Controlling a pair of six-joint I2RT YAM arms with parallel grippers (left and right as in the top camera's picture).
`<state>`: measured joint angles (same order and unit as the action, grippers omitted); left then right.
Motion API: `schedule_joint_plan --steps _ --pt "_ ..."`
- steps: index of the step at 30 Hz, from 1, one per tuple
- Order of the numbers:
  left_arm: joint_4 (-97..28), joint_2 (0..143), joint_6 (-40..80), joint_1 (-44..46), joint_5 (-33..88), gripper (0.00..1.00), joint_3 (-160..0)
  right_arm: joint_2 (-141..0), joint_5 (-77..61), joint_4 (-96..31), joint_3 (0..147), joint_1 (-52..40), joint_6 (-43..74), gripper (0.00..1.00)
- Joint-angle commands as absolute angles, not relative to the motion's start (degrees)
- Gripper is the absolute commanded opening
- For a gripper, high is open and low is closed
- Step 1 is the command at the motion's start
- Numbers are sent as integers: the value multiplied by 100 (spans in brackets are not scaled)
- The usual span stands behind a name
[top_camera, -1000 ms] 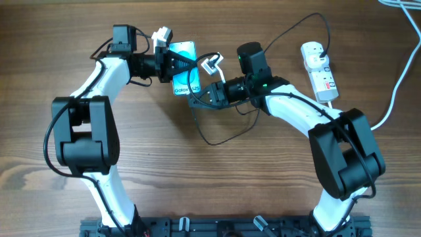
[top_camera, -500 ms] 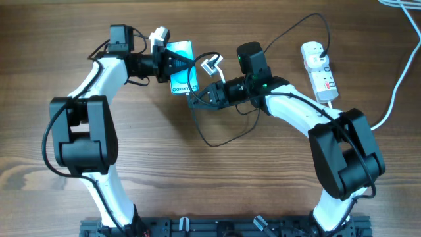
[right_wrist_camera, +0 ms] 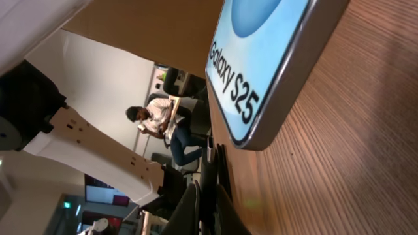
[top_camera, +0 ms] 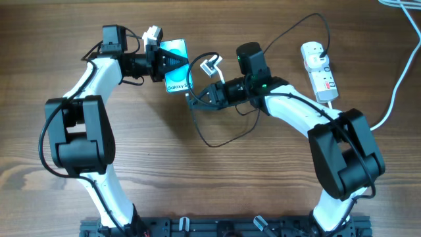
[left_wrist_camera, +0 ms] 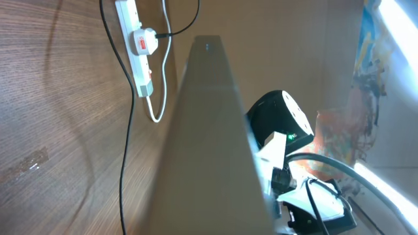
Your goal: Plug charger to phone and switch on socket
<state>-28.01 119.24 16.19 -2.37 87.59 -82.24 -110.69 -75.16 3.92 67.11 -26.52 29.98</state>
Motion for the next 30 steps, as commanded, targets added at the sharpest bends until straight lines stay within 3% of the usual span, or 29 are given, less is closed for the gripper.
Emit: schedule_joint_plan --steps 1,30 --pt "-2827 11784 1743 -213 9032 4 -8239 -11166 -7321 408 6705 -2714 3070 4" --pt "-2891 11784 1717 -95 9030 4 -8239 -11166 -7041 679 6705 -2823 3326 4"
